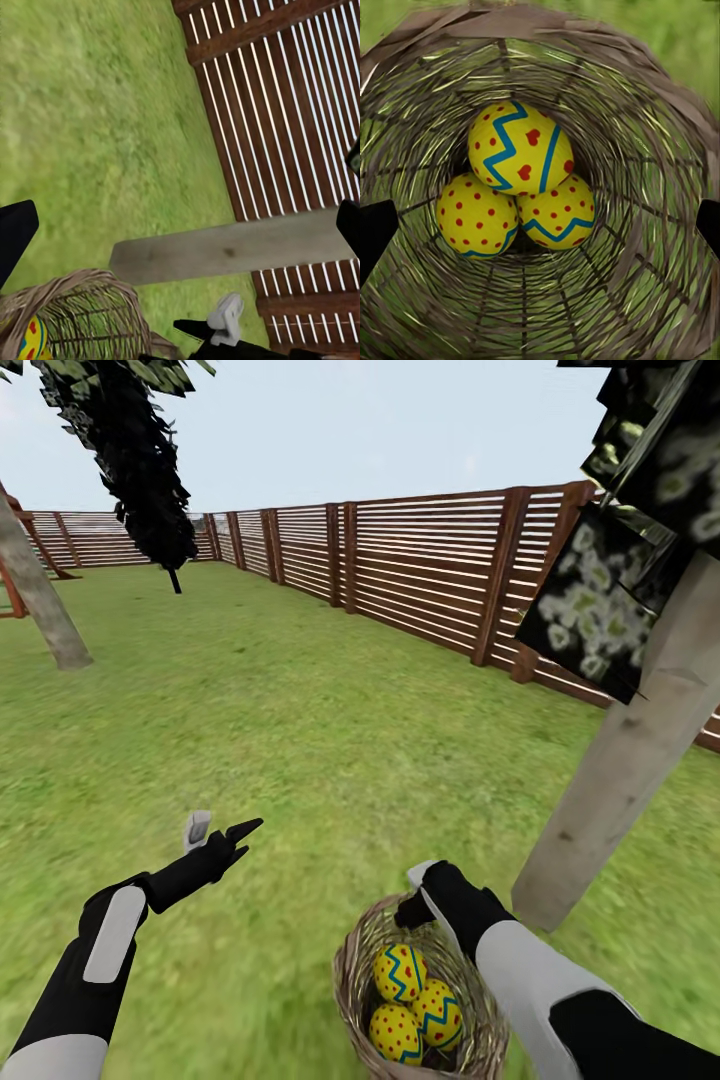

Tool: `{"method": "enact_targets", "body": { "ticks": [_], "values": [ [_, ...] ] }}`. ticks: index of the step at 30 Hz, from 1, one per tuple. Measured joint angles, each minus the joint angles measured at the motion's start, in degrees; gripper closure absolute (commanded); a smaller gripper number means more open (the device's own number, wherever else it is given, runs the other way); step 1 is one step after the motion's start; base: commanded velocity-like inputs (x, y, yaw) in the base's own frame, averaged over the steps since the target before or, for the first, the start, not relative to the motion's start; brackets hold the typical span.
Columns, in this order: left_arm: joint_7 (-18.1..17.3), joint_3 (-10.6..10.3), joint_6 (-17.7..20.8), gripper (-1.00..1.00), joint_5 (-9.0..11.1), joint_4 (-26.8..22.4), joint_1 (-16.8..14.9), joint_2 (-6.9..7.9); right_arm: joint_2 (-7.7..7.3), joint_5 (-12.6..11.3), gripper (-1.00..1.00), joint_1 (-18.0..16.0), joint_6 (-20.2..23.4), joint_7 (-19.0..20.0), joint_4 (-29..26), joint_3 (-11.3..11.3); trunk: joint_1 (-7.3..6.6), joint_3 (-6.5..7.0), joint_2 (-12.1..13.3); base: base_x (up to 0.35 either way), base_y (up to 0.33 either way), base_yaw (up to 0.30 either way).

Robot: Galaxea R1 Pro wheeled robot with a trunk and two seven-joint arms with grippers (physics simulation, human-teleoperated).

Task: Take the three Easter eggs out of the wicker basket on the lawn in the garden, then place them on the lawn next to a single tree (choose any tree) so that all three eggs are next to the same tree and none are left in the basket.

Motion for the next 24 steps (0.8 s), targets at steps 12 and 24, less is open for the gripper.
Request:
{"method": "enact_targets", "body": {
  "ticks": [12,24],
  "values": [
    [0.0,0.0,0.0,-1.00,0.0,0.0,0.0,0.00,1.24,-0.6,-1.00,-4.0,0.3,-5.1,4.9,0.0,2.64,-2.16,-4.8,0.000,0.000,0.000],
    [0.0,0.0,0.0,-1.00,0.0,0.0,0.0,-0.09,1.42,-0.5,-1.00,-4.1,-0.1,-4.7,7.3,-0.2,5.27,-4.31,-9.6,0.000,0.000,0.000]
  ]
}}
